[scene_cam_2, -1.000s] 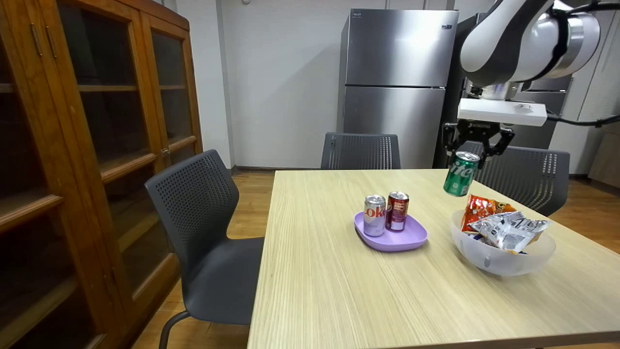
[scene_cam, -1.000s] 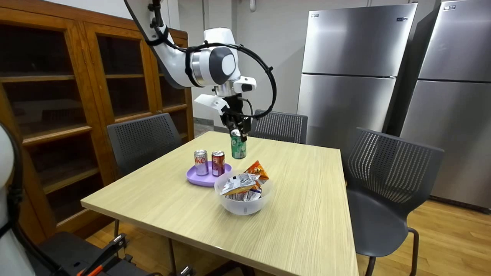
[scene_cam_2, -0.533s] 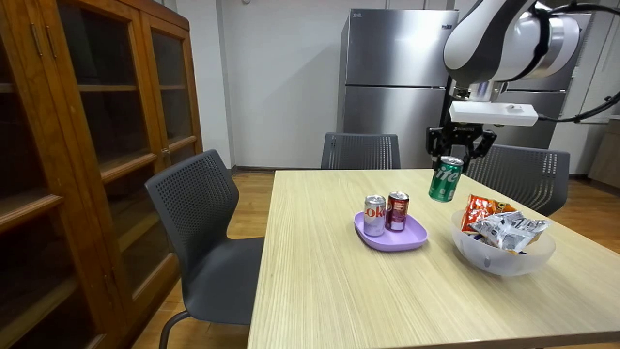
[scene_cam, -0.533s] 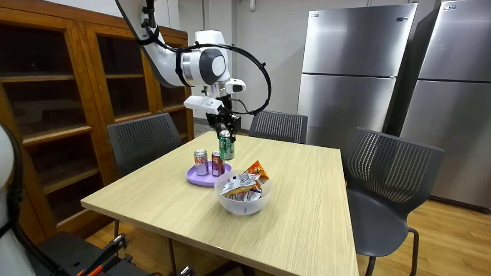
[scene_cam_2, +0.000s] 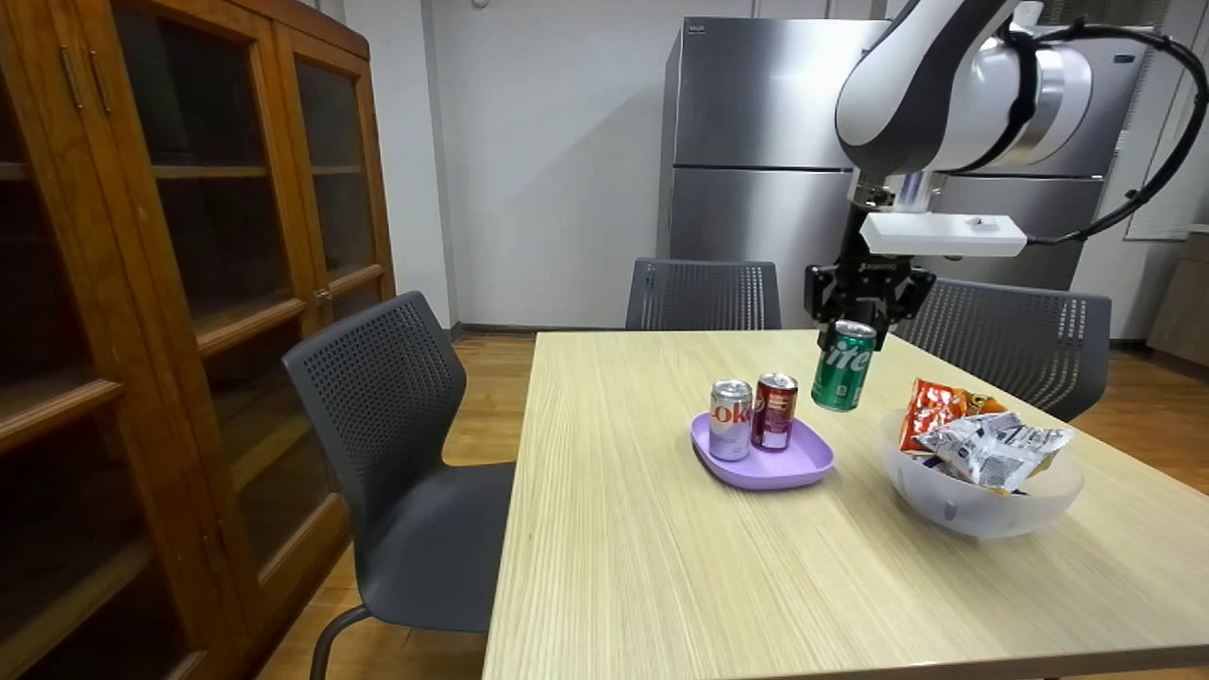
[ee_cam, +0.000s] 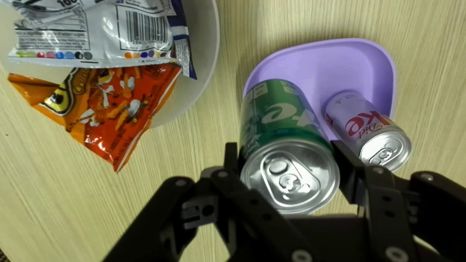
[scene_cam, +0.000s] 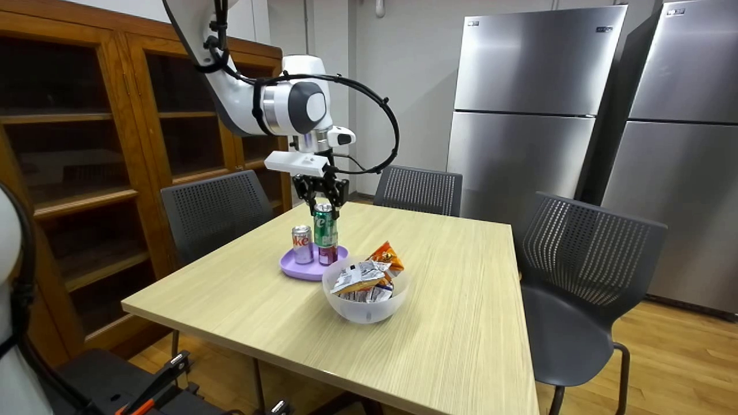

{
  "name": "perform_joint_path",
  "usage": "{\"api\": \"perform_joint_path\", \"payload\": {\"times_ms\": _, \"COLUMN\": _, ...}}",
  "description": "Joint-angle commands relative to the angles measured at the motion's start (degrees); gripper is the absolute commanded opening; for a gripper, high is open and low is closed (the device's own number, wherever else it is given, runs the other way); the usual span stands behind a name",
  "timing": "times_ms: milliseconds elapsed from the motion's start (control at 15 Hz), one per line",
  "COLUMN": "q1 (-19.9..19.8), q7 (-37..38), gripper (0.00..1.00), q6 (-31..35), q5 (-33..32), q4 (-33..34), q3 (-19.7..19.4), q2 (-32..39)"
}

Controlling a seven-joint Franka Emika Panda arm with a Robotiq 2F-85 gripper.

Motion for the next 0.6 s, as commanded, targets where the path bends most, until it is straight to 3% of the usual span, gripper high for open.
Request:
{"api": "perform_joint_path", "payload": {"times_ms": 0, "q1": 0.4, "q7": -2.7, "gripper": 0.38, "q6": -0.8, "q5": -0.4, "q4": 0.3, "q3": 0.7, "q2": 0.2}}
{"api": "perform_joint_path", "payload": {"times_ms": 533, "q1": 2.9, "q7": -2.1, "gripper": 0.38, "q6": -0.6, "q5": -3.6, "q4": 1.2, "q3": 0.5, "q2": 3.4}}
